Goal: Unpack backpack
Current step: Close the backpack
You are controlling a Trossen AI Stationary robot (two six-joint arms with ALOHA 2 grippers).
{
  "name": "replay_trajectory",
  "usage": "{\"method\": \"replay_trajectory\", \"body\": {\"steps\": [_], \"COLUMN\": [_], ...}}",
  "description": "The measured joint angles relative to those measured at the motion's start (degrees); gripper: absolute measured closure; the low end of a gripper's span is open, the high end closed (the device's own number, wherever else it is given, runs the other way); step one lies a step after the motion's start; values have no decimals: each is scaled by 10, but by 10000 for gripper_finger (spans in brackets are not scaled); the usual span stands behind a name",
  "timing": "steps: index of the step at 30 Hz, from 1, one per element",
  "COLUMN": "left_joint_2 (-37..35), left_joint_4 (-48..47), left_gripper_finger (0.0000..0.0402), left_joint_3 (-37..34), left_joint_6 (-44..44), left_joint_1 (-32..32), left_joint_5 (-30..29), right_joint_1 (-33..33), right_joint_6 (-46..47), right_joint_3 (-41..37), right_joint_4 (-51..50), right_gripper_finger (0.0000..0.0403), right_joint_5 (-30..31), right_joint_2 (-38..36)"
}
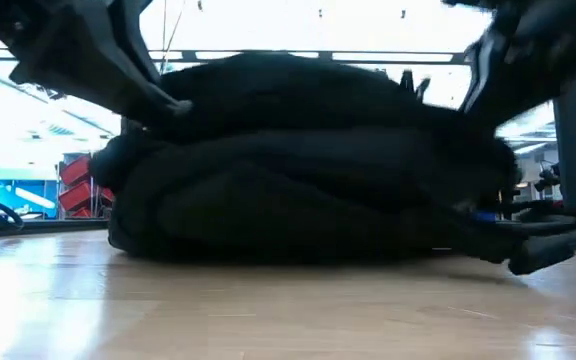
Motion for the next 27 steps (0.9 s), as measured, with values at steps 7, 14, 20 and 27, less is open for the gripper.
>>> {"method": "replay_trajectory", "body": {"steps": [7,14,20,27], "left_joint_2": [0,0,0,0], "left_joint_4": [59,69,68,69], "left_gripper_finger": [401,401,401,401], "left_joint_3": [0,0,0,1], "left_joint_6": [60,62,62,62], "left_joint_1": [19,22,23,23], "left_joint_5": [15,18,20,21], "right_joint_1": [35,16,1,31], "right_joint_6": [-48,-48,-53,-114], "right_joint_3": [11,-4,-5,-4], "right_joint_4": [53,48,61,154], "right_gripper_finger": [395,318,194,118], "right_joint_5": [5,-18,-38,-36], "right_joint_2": [-15,-11,-15,-44]}}
